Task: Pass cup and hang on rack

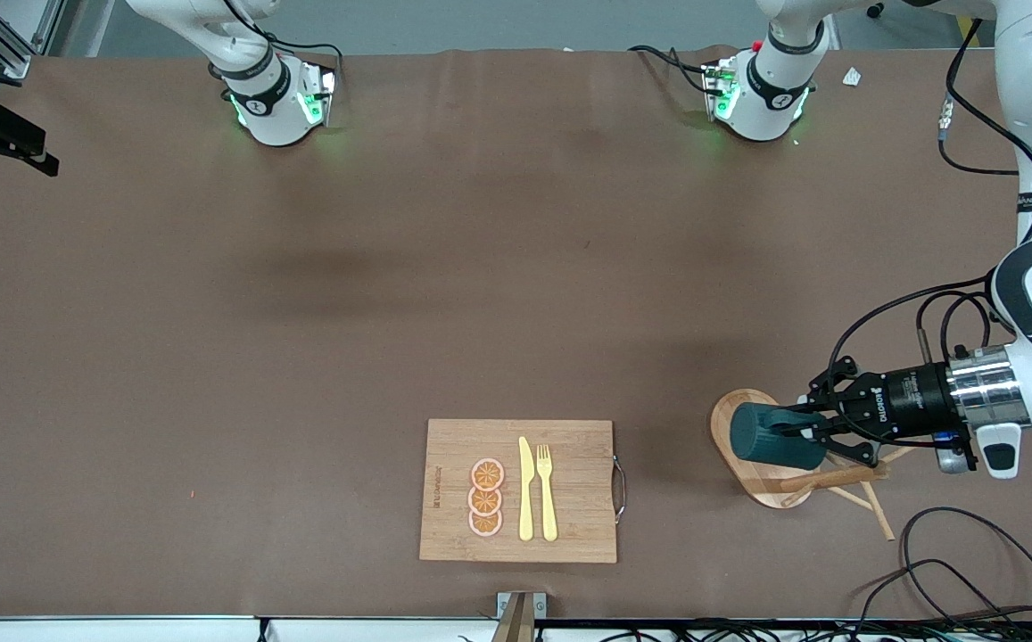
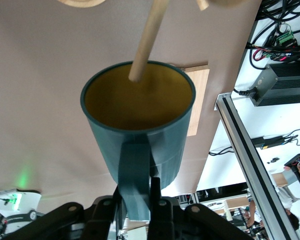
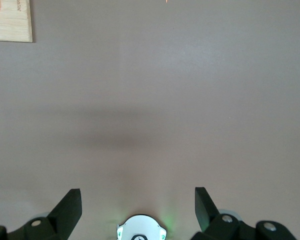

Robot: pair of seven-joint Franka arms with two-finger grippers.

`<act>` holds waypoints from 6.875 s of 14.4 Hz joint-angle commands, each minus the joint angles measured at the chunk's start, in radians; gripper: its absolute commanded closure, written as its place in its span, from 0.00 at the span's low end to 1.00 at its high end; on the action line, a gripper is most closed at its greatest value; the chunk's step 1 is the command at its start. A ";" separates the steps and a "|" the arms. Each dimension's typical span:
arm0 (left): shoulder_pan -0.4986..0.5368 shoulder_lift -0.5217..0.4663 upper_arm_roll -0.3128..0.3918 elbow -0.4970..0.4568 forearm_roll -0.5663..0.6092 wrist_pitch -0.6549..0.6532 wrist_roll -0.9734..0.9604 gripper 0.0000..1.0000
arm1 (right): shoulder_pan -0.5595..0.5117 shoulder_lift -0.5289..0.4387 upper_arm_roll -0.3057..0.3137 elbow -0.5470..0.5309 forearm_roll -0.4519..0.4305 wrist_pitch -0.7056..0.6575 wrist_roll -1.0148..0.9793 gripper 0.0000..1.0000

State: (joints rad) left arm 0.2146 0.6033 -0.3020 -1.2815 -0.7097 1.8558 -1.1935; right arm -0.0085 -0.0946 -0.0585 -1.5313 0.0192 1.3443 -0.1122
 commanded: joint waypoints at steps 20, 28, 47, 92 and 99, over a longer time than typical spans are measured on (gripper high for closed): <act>0.088 0.064 -0.002 0.013 -0.062 -0.075 0.172 0.97 | -0.007 -0.031 0.014 -0.030 0.005 0.007 0.002 0.00; 0.089 0.075 -0.002 0.014 -0.062 -0.066 0.201 0.95 | -0.005 -0.031 0.014 -0.029 0.005 0.007 0.002 0.00; 0.089 0.087 0.000 0.014 -0.060 -0.021 0.209 0.89 | -0.005 -0.031 0.014 -0.029 0.004 0.007 0.002 0.00; -0.103 -0.643 0.073 -0.294 0.711 -0.388 0.914 0.00 | -0.007 -0.024 0.012 -0.010 0.002 -0.002 0.006 0.00; -0.087 -0.680 0.063 -0.288 0.684 -0.434 1.008 0.00 | -0.004 -0.022 0.014 -0.010 -0.028 -0.014 -0.006 0.00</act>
State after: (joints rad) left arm 0.1188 -0.0427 -0.2442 -1.5517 -0.0045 1.4314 -0.2270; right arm -0.0083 -0.0956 -0.0514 -1.5280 0.0119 1.3356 -0.1127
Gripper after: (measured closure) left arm 0.000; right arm 0.000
